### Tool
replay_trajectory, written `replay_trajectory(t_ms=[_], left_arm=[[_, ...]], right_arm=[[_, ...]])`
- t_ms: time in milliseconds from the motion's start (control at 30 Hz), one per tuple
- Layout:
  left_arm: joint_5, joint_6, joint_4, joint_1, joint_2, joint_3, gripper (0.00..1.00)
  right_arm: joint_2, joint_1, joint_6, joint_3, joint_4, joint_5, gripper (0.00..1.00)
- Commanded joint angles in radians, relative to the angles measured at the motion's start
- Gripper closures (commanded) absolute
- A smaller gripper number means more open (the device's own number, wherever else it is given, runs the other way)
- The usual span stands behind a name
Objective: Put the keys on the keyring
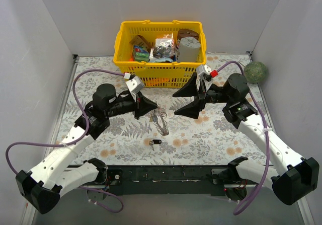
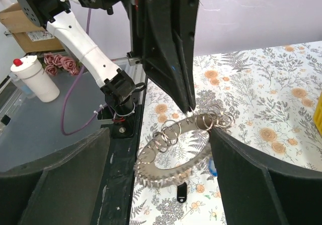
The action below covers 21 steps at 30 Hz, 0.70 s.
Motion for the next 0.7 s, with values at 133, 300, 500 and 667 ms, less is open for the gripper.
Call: replay_trajectory(t_ms=[133,300,500,667], left_arm=[[-0.008,0.112,0.086,0.003,-0.073,-0.010,1.00],[0.029,0.115,0.065,0.004,-0.057,-0.004,1.00],[0.081,0.145,0.039,0.003,-0.029,-0.016,1.00],[0.063,0.159,0.055,0.003,-0.036,-0.053,1.00]], right_arm=[[-0.001,-0.008,-0.006,-0.011,0.025,0.006,0.11],[0.007,-0.008,-0.031,-0.008,-0.011,0.012,0.10],[0.004,-0.008,-0.077,-0.028,-0.076,0.058,0.10],[0.005,-0.012,-0.112,-0.051,-0.191,0.156,0.11]])
